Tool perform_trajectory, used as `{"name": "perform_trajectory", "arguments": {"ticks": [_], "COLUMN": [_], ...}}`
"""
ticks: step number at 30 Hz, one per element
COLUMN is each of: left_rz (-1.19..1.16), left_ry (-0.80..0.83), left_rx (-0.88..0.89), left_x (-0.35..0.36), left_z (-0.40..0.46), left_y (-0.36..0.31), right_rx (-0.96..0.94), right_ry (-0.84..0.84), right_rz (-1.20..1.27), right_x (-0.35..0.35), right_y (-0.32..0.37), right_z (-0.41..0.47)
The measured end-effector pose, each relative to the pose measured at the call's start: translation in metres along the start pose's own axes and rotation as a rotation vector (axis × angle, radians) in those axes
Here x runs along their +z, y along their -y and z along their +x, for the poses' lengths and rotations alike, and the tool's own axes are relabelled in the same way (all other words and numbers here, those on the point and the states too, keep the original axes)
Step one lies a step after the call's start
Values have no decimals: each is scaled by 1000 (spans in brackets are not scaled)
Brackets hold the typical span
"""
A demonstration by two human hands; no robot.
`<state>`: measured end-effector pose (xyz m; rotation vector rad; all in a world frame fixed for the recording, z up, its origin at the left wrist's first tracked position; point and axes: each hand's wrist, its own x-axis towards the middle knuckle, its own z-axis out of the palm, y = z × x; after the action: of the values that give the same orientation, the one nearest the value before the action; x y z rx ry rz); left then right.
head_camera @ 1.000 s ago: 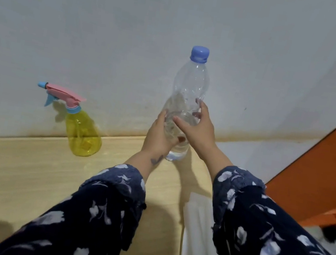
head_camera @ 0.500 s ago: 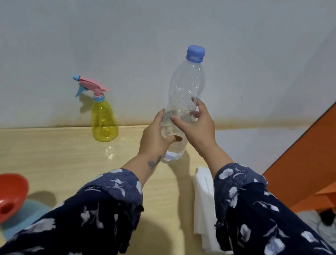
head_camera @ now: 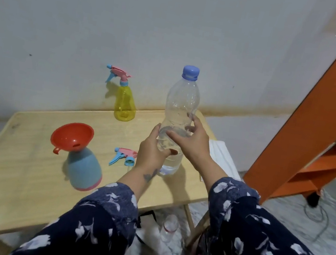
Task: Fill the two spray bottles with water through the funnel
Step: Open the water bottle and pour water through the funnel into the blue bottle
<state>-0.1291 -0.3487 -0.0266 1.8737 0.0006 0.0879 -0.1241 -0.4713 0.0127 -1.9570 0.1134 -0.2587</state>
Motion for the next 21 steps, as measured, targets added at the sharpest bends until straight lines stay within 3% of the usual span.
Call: {"name": "perform_trajectory", "arguments": {"ticks": [6,10,14,17,21], "left_rz": [-28,32,51,39,114], "left_ry": [28,77,13,-63,-114], "left_rx": [-40,-43,123,303,334], "left_x": [-7,-12,-19,-23,-25], "left_z": [-19,-18,-15,-12,-3], "left_y": [11,4,-22,-53,-74], "right_rx": [-3,11,-72,-169,-249], "right_ry": [15,147,98,18,-12], "right_rz": [-12,-30,-57,-237,-590], "right_x": [8,3,-23,-44,-47], "right_y": [-1,12,59,103,149], "right_z": [-27,-27,-16,-1,16]}}
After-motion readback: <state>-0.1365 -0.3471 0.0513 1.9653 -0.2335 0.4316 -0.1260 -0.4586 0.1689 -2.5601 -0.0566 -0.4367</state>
